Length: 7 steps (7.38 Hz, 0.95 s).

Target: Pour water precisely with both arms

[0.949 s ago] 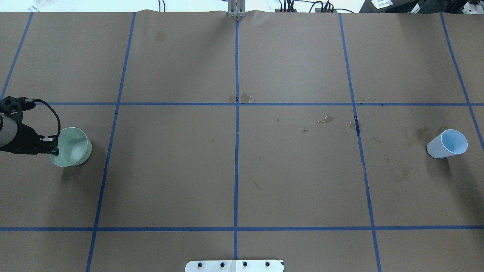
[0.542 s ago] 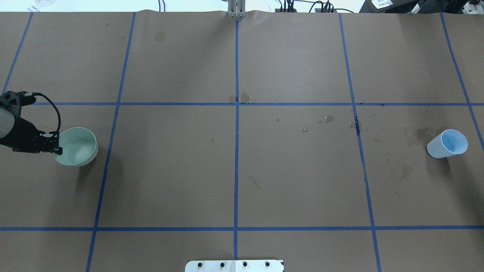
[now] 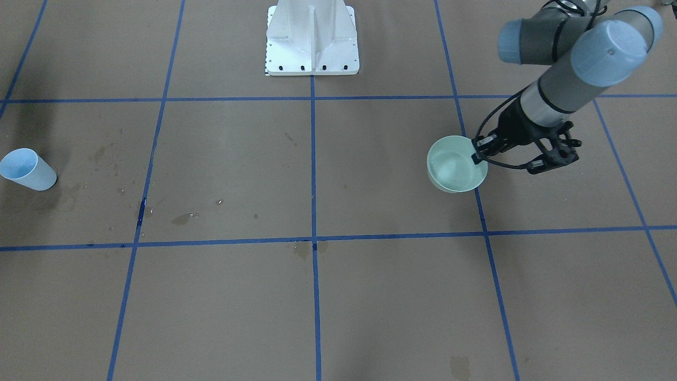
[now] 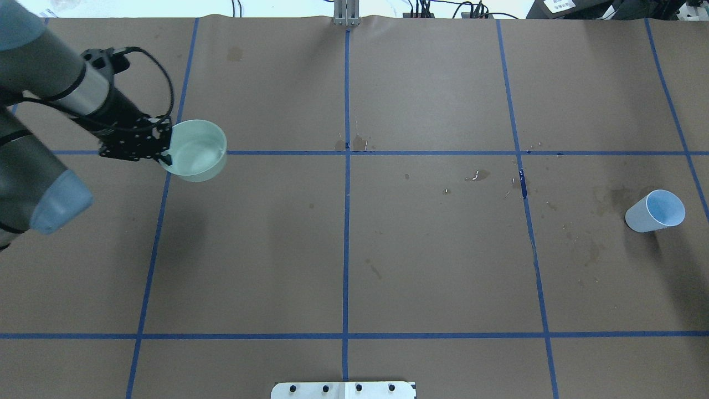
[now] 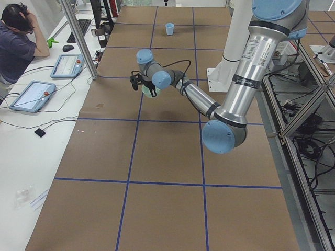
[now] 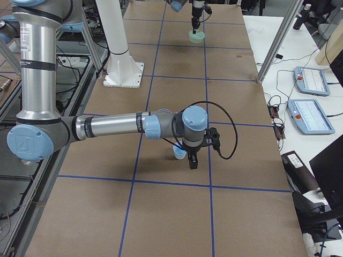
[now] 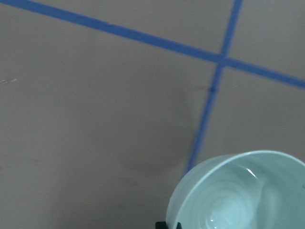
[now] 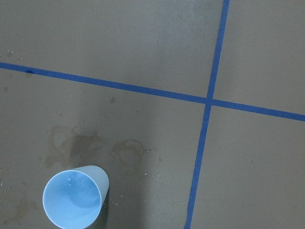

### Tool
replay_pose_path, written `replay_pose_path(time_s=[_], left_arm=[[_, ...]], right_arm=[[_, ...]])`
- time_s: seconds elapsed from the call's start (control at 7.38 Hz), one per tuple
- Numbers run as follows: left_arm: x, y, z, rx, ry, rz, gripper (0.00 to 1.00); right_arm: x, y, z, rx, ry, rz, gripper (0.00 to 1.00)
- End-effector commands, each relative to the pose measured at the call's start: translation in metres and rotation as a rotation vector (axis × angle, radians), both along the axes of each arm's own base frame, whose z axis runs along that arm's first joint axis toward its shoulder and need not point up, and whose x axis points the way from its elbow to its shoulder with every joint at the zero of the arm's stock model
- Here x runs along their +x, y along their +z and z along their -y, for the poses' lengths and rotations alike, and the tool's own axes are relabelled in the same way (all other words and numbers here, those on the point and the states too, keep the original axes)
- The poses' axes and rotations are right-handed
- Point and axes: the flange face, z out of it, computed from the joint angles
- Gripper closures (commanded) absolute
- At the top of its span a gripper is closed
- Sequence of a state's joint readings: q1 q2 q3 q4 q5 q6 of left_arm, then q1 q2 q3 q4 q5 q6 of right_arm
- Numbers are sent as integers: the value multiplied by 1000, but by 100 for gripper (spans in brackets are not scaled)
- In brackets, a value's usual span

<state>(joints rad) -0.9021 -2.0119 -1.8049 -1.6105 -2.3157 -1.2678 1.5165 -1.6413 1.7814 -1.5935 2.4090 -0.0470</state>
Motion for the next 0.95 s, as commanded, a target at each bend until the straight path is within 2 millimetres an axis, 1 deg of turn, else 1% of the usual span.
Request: replay_pose_path(time_s=[0.0,0.14,0.27,0.41,0.54,0.68,0.81], left_arm=[[128,-106,-6,-71,-53,19,100],[178,-117,-16,-91,-67,25,100],[224,-99,-26,-60,-111,18,100],[250,-75,-24,-58,-125,2,100],[264,-69,-23,-65,-121,2,100],[268,-72,-23,-65,-120,1,100],[268,-73,-23,-63,-117,-1,76]], right_arm=[[0,-3,1,7,0,4,0],[0,-6,4,12,1,5,0],[0,-8,4,0,16,6,0],[0,-10,4,-14,30,10,0],[0,-11,5,-11,30,10,0],[0,-15,6,-4,31,9,0],[0,-17,6,-1,31,10,0]])
